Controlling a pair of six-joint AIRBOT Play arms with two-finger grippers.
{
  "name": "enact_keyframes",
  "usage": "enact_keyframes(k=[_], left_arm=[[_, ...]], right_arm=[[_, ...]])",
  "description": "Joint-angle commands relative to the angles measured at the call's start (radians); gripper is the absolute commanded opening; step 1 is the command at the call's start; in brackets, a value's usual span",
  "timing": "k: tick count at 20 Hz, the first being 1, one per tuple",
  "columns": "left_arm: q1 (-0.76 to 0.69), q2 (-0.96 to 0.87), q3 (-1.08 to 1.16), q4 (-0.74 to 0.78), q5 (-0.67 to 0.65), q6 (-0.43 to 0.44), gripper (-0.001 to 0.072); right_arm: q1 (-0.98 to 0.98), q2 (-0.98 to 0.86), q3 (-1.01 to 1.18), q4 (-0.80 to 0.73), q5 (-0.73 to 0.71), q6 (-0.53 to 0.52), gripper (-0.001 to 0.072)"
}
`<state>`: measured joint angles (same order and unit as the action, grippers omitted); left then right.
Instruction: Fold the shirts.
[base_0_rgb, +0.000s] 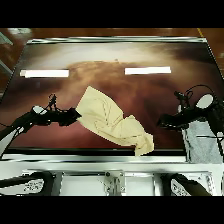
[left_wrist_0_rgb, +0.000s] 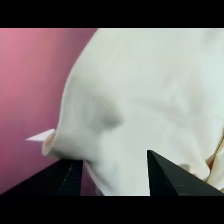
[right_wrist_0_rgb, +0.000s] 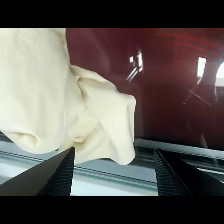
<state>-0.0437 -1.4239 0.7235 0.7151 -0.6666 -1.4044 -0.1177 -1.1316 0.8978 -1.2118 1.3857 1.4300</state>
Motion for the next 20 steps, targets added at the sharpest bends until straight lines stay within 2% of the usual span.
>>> enact_keyframes(k=[1,2,3,9,11,13,15,17,19,20], left_arm=[[-0.047,-0.032,0.021,-0.050,0.072,0.009,0.0275],[-0.054,-0.034,0.024,-0.050,0.072,0.010,0.0093],[-0.056,-0.029,0.025,-0.051,0.069,0.024,0.0037],[-0.029,0.045,0.024,-0.050,-0.039,0.137,0.0037],[-0.022,0.076,0.024,-0.049,-0.056,0.152,0.0037],[-0.021,0.110,0.024,-0.050,-0.065,0.217,0.0037],[-0.021,0.146,0.024,-0.050,-0.071,0.223,0.0037],[-0.015,0.187,0.024,-0.049,-0.072,0.223,0.0037],[0.005,0.246,0.025,-0.049,-0.084,0.231,0.0037],[0.016,0.291,0.029,-0.048,-0.092,0.262,0.0036]], right_arm=[[0.001,0.000,-0.038,0.004,-0.016,0.033,0.0634],[0.001,0.000,-0.069,0.013,-0.031,0.035,0.0670],[0.001,0.000,-0.106,0.034,-0.055,0.034,0.0670],[0.001,-0.008,-0.346,0.195,-0.320,0.035,0.0668],[0.001,-0.055,-0.379,0.221,-0.332,0.031,0.0668],[0.001,-0.106,-0.381,0.236,-0.330,0.039,0.0645],[0.001,-0.137,-0.381,0.286,-0.343,0.045,0.0254],[0.001,-0.130,-0.375,0.332,-0.325,0.016,0.0068],[0.001,-0.085,-0.338,0.333,-0.268,-0.042,0.0064],[0.000,-0.043,-0.304,0.345,-0.224,-0.083,0.0064]])
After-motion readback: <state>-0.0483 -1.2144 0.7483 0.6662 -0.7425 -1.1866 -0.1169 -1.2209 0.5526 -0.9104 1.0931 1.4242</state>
